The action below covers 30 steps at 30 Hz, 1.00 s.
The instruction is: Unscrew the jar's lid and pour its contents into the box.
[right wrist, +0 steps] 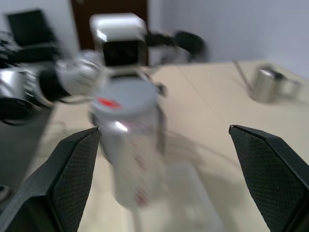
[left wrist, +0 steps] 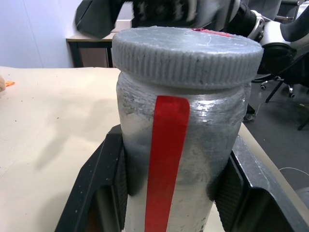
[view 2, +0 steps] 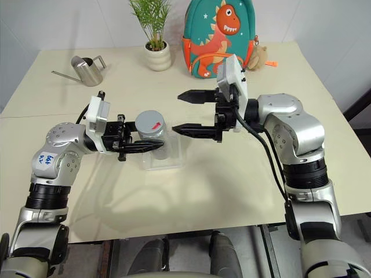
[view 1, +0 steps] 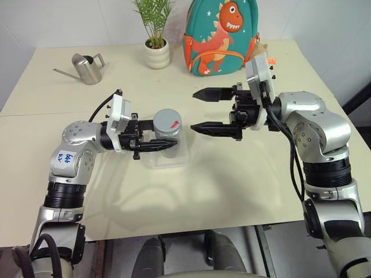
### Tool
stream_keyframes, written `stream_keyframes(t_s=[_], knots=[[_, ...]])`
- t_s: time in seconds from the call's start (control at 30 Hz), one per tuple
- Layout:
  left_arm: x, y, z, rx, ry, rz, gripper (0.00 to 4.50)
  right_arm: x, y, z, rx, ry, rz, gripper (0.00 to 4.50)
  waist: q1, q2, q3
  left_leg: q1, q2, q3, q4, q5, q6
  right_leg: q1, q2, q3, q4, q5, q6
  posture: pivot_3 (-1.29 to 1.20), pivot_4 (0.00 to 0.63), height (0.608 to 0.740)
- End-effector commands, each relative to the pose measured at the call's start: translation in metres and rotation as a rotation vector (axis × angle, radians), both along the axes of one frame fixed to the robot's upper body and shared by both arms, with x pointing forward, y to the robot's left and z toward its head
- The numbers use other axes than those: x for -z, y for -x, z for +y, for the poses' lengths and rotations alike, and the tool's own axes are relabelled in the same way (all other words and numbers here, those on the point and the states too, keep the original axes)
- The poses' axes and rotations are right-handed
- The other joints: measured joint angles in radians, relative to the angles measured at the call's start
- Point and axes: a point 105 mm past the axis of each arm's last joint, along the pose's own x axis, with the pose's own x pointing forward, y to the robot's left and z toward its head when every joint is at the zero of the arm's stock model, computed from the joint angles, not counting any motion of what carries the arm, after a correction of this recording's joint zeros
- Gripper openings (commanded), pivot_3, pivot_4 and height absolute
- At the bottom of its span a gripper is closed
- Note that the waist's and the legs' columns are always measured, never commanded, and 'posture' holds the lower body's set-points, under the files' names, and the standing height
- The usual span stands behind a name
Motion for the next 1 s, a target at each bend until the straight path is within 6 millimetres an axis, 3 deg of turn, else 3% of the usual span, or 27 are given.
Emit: stream_keyframes(t_s=[0.03,0.27,0.47,0.8,1.0], knots=[[-0.011,0.0,0.001,0.001,-0.001,-0.048,1.88,-0.015,0.014,0.025,-0.063,-0.01,-0.072,4.47,-0.001,0.0,0.0,0.0,0.0,0.0,0.001,0.0,0.0,0.0,0.0,0.0,0.001,0.0,0.0,0.0,0.15,0.74],[-0.011,-0.001,-0.005,0.011,0.004,-0.044,1.88,-0.005,0.008,0.058,-0.027,0.057,-0.07,4.47,0.005,0.0,0.0,0.0,0.0,0.0,0.003,0.0,0.0,0.0,0.0,0.0,0.002,0.0,0.0,0.0,0.15,0.74],[-0.012,-0.002,-0.006,0.014,0.009,-0.044,1.88,-0.007,-0.001,0.066,0.024,0.049,-0.074,4.47,0.004,0.0,0.0,-0.001,0.0,0.0,0.003,-0.001,0.0,0.0,0.0,0.0,0.001,0.0,0.0,0.0,0.15,0.74],[-0.01,-0.001,-0.004,0.002,0.009,-0.04,1.88,-0.023,-0.018,0.037,0.127,-0.008,-0.08,4.47,0.002,0.0,0.0,-0.001,0.0,0.0,0.003,-0.001,0.0,0.0,0.0,0.0,0.001,0.0,0.0,0.0,0.15,0.74],[-0.009,0.0,-0.003,-0.008,0.011,-0.041,1.88,-0.023,-0.023,0.005,0.189,-0.026,-0.062,4.47,0.005,0.0,0.0,-0.001,0.0,0.0,0.003,-0.001,0.001,0.0,0.0,0.0,0.001,0.0,0.0,0.0,0.15,0.74]])
